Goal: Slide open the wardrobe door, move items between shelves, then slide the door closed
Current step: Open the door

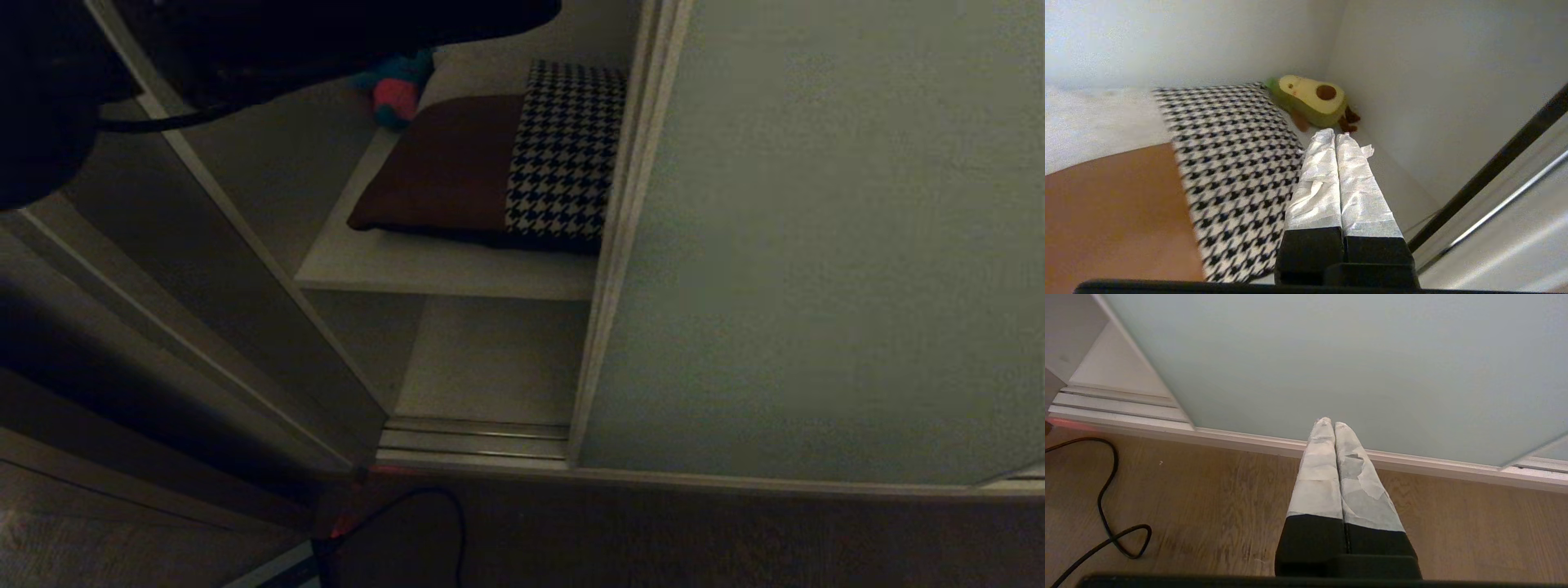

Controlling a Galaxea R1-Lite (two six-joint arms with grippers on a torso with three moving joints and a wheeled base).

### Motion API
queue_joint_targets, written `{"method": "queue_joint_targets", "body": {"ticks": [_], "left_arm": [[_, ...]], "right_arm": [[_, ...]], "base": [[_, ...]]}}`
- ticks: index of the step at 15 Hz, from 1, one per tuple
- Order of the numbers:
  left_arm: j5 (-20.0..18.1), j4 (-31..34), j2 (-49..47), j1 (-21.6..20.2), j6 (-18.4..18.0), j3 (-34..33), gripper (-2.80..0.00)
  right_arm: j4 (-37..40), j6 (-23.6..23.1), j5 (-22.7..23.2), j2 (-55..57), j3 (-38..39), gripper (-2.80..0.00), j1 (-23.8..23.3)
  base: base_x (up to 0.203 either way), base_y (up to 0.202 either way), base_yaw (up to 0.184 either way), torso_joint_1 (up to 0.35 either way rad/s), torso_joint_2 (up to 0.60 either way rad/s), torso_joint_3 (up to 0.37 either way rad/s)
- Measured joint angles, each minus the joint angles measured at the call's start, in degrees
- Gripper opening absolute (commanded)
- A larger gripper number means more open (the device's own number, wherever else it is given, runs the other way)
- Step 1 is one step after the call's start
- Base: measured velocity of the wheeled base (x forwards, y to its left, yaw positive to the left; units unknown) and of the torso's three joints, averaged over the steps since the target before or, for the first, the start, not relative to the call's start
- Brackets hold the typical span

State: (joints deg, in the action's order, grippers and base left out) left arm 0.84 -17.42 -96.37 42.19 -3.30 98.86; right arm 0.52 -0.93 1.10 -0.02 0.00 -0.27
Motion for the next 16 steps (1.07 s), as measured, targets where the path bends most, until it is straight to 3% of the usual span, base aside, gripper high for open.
{"method": "queue_joint_targets", "body": {"ticks": [2, 8, 16], "left_arm": [[1.64, 0.0, -3.36, 2.36, -1.85, 3.05, -2.8], [3.82, -0.13, -12.75, 8.63, -2.68, 10.81, -2.8], [3.38, -2.27, -20.04, 12.34, -4.87, 12.07, -2.8]], "right_arm": [[0.0, -0.01, 0.0, 0.0, 0.0, -2.8, 0.0], [0.0, 0.02, 0.02, 0.0, 0.0, -2.8, 0.0], [0.0, 0.0, 0.0, 0.0, 0.0, -2.8, 0.0]], "base": [[0.0, 0.0, 0.0, 0.0, 0.0, 0.0], [0.0, 0.0, 0.0, 0.0, 0.0, 0.0], [0.0, 0.0, 0.0, 0.0, 0.0, 0.0]]}}
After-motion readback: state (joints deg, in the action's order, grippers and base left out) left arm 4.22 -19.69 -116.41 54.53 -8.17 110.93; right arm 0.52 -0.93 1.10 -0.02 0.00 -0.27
